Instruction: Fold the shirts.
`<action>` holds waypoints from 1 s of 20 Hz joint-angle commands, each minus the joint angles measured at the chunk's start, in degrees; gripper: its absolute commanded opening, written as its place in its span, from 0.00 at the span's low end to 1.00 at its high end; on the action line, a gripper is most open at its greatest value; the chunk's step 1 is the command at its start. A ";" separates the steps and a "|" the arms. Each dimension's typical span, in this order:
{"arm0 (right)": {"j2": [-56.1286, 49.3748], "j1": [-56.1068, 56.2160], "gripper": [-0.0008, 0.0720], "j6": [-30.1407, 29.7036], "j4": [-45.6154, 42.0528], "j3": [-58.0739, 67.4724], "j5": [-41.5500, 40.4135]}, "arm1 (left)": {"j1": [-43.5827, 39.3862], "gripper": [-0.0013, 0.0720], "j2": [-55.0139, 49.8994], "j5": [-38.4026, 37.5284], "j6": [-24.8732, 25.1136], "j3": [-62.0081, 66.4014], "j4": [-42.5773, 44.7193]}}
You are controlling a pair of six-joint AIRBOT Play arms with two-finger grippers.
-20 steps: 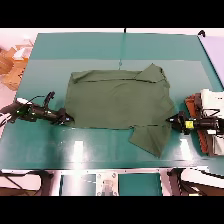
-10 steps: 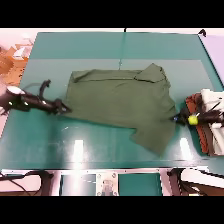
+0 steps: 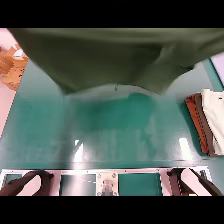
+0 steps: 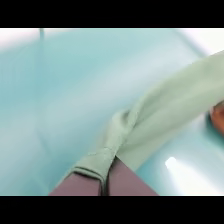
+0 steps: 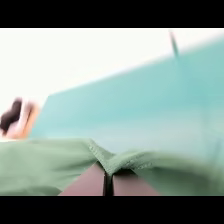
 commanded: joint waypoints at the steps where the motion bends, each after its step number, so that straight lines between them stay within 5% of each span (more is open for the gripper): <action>1: 7.76 -2.73 0.04 2.16 0.52 15.04 -8.41 | 0.00 0.05 6.19 7.50 -3.74 16.17 2.27; 5: 10.62 -5.09 0.04 2.21 -3.69 17.16 -11.23 | 0.00 0.05 7.50 5.64 -8.26 15.91 6.95; 9: 10.14 -5.05 0.04 2.97 -4.74 9.33 -9.46 | 0.00 0.05 7.48 3.61 -10.01 2.73 12.15; 15: 5.99 3.61 0.04 -6.43 -3.13 -24.96 -15.78 | -1.73 0.05 -4.98 4.61 -2.05 -20.81 3.43; 20: -15.74 13.97 0.04 -12.85 -2.91 -37.97 -30.75 | -9.97 0.05 -27.91 14.60 1.90 -27.15 2.47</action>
